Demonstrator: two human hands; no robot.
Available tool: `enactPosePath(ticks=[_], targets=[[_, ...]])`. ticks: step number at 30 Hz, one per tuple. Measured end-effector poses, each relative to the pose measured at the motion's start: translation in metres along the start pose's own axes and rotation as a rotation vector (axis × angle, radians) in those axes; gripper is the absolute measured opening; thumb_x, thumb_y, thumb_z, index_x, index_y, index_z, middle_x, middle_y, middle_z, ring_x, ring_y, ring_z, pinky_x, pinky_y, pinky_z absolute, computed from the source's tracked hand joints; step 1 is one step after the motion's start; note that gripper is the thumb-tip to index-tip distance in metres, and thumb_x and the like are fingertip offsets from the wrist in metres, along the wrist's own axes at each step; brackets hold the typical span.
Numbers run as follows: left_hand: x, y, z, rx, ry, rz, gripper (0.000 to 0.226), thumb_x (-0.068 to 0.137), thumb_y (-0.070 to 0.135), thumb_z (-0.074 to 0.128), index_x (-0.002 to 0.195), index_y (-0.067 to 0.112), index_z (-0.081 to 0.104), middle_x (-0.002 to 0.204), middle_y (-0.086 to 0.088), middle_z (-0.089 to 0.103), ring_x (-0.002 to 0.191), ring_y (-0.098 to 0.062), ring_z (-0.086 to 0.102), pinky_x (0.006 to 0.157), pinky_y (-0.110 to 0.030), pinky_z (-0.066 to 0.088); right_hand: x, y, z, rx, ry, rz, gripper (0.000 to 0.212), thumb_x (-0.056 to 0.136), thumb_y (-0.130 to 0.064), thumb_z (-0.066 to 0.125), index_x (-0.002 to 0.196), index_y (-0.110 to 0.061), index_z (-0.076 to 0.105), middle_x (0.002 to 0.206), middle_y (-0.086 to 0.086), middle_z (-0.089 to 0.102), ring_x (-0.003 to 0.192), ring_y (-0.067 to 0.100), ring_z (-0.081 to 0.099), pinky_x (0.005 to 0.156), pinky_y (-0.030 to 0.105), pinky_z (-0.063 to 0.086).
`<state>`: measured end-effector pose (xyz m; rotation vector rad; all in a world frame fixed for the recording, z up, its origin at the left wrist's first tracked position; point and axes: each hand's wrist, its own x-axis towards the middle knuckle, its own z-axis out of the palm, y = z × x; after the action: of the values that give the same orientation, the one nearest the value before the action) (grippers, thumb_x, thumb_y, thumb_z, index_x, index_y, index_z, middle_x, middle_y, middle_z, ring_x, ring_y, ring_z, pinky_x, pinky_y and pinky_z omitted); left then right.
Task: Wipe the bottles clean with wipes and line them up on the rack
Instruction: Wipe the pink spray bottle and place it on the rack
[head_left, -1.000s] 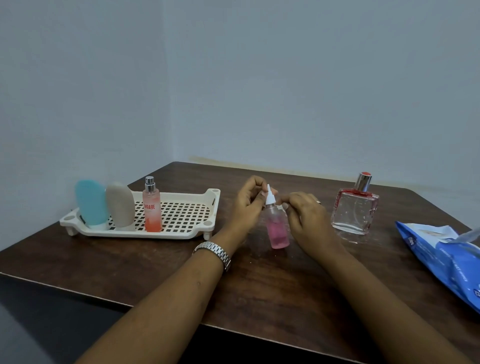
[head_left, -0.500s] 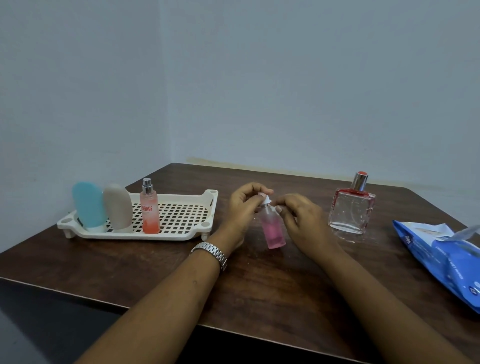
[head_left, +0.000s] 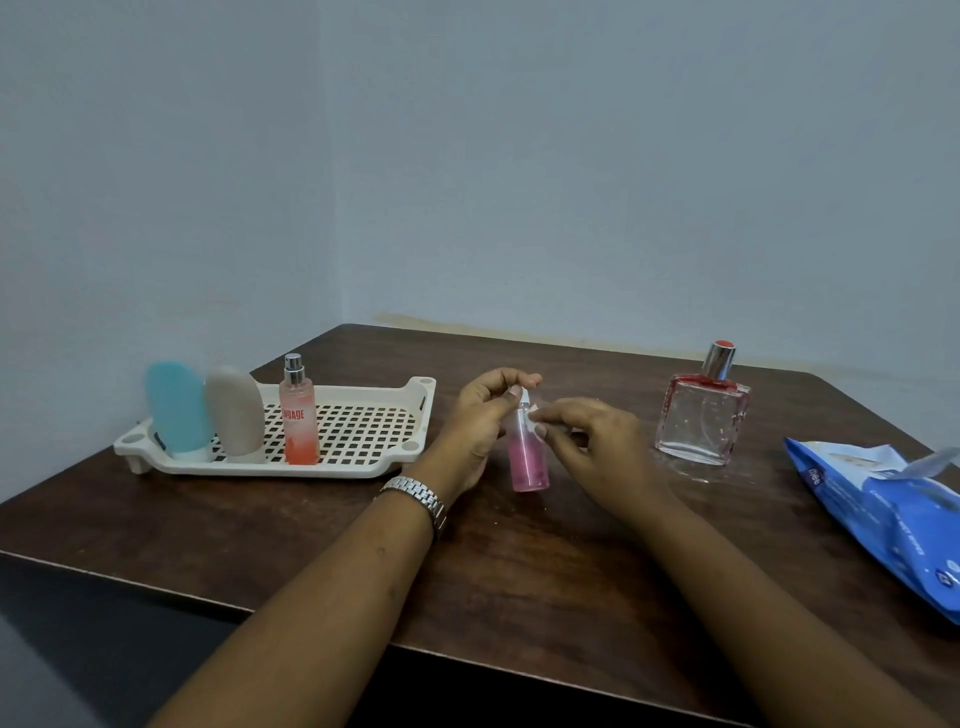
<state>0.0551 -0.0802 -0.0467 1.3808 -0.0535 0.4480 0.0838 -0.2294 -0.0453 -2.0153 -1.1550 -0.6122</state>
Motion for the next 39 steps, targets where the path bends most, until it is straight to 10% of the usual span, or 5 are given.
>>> enactPosePath(ticks=[17, 39], targets=[[0.006, -0.007, -0.016, 0.006, -0.002, -0.053, 0.032, 0.098, 0.0, 0.045, 0.09, 0.017, 0.071, 0.082, -0.001, 0.061, 0.076, -0.013, 0.055, 0.073, -0.027, 0.048, -0.005, 0.002, -0.007, 0.003, -0.119, -0.003, 0.014, 0.081, -0.009, 0.069, 0.091, -0.016, 0.074, 0.088, -0.008, 0.067, 0.08, 0.0, 0.059, 0.069, 0.017, 0.05], [0.011, -0.011, -0.017, 0.001, 0.05, -0.052, 0.038, 0.099, -0.003, 0.038, 0.093, 0.016, 0.07, 0.092, -0.004, 0.06, 0.084, -0.014, 0.057, 0.078, -0.028, 0.051, -0.004, 0.004, -0.015, -0.052, -0.24, 0.056, 0.01, 0.082, -0.014, 0.067, 0.089, -0.019, 0.073, 0.091, -0.008, 0.064, 0.084, 0.003, 0.057, 0.07, 0.018, 0.049]])
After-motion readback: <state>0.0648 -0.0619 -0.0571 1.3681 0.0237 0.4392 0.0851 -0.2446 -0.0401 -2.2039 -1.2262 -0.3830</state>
